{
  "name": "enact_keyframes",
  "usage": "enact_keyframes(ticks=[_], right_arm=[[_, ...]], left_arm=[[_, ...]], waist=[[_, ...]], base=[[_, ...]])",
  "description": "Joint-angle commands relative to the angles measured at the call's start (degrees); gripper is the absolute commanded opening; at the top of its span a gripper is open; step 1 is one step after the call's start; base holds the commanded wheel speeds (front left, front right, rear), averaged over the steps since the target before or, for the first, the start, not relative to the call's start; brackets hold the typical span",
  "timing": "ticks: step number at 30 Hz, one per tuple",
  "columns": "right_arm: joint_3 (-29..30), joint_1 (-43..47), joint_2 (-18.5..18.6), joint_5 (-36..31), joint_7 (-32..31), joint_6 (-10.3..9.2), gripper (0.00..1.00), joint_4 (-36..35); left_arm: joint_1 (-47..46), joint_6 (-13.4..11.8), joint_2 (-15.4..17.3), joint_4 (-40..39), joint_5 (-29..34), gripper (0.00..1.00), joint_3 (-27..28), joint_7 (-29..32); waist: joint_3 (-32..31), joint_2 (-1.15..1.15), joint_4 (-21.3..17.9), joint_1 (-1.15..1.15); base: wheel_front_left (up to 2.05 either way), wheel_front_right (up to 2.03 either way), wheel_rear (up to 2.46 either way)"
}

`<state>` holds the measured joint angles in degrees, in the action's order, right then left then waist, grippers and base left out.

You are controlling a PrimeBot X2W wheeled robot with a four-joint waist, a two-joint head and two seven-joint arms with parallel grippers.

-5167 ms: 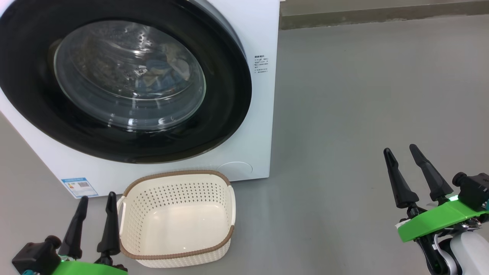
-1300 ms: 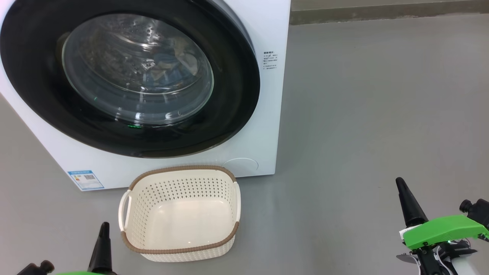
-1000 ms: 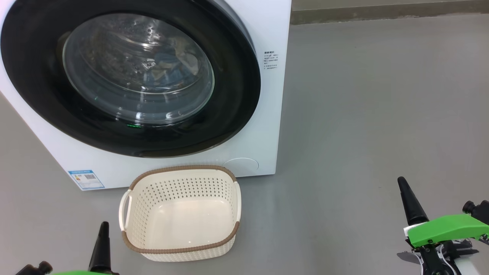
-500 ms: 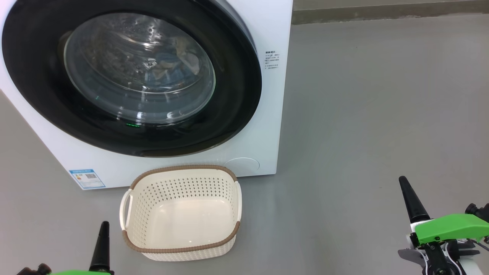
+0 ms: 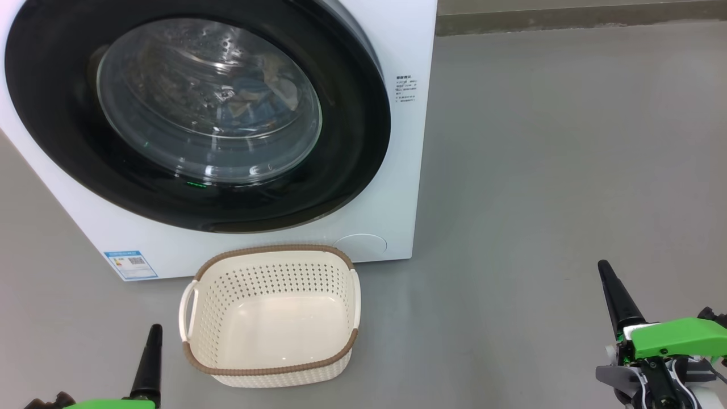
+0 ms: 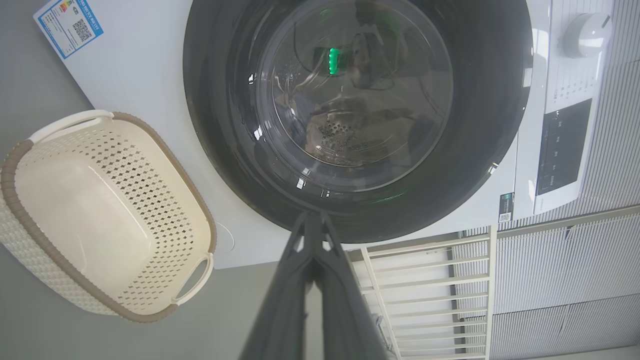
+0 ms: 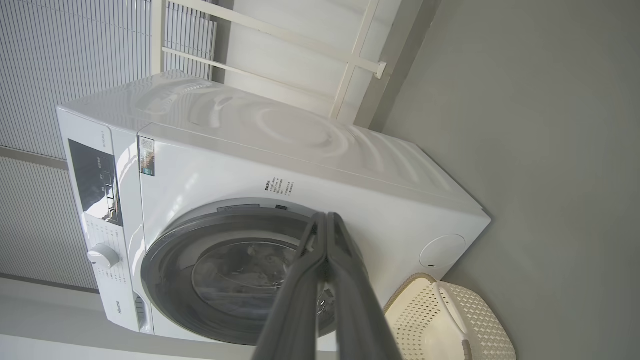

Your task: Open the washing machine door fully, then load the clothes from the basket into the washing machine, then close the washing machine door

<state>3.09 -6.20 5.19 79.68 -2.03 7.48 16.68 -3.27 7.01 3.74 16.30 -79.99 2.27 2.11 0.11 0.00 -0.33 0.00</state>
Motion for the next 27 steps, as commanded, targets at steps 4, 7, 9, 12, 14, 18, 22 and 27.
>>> enact_keyframes(ticks=[4, 7, 9, 12, 14, 18, 22, 27], right_arm=[[0.19, -0.27, -0.16, 3.0, -0.97, 0.04, 0.0, -1.94], [0.66, -0.22, -0.46, 4.47, -1.48, 0.03, 0.0, -2.05], [0.97, -0.19, -0.67, 5.45, -1.82, 0.03, 0.0, -2.12], [1.44, -0.14, -0.97, 6.91, -2.34, 0.03, 0.0, -2.24], [1.75, -0.11, -1.18, 7.89, -2.68, 0.02, 0.0, -2.31], [2.38, -0.05, -1.58, 9.85, -3.36, 0.02, 0.0, -2.46], [3.01, 0.01, -1.99, 11.8, -4.05, 0.01, 0.0, -2.61], [3.28, 0.04, -2.17, 12.61, -4.34, 0.01, 0.0, -2.67]], left_arm=[[-2.46, 0.33, 0.31, -1.88, -2.63, 0.0, 2.24, 1.1], [-2.53, 0.35, 0.13, -1.93, -4.08, 0.0, 2.55, 1.6], [-2.58, 0.36, 0.01, -1.97, -5.05, 0.0, 2.76, 1.94], [-2.65, 0.39, -0.17, -2.02, -6.5, 0.0, 3.07, 2.44], [-2.7, 0.4, -0.29, -2.06, -7.47, 0.0, 3.28, 2.78], [-2.79, 0.43, -0.53, -2.13, -9.41, 0.0, 3.69, 3.45], [-2.89, 0.46, -0.76, -2.2, -11.35, 0.0, 4.11, 4.12], [-2.93, 0.47, -0.86, -2.23, -12.16, 0.0, 4.28, 4.4]], waist=[[0.01, 0.0, 0.06, 0.0], [0.02, 0.0, 0.1, 0.0], [0.02, 0.0, 0.13, 0.0], [0.03, 0.0, 0.17, 0.0], [0.04, 0.0, 0.2, 0.0], [0.05, 0.0, 0.25, 0.0], [0.06, 0.0, 0.31, 0.0], [0.06, 0.0, 0.33, 0.0]], base=[[0.0, 0.0, 0.0], [0.0, 0.0, 0.0], [0.0, 0.0, 0.0], [0.0, 0.0, 0.0], [0.0, 0.0, 0.0], [0.0, 0.0, 0.0], [0.0, 0.0, 0.0], [0.0, 0.0, 0.0]])
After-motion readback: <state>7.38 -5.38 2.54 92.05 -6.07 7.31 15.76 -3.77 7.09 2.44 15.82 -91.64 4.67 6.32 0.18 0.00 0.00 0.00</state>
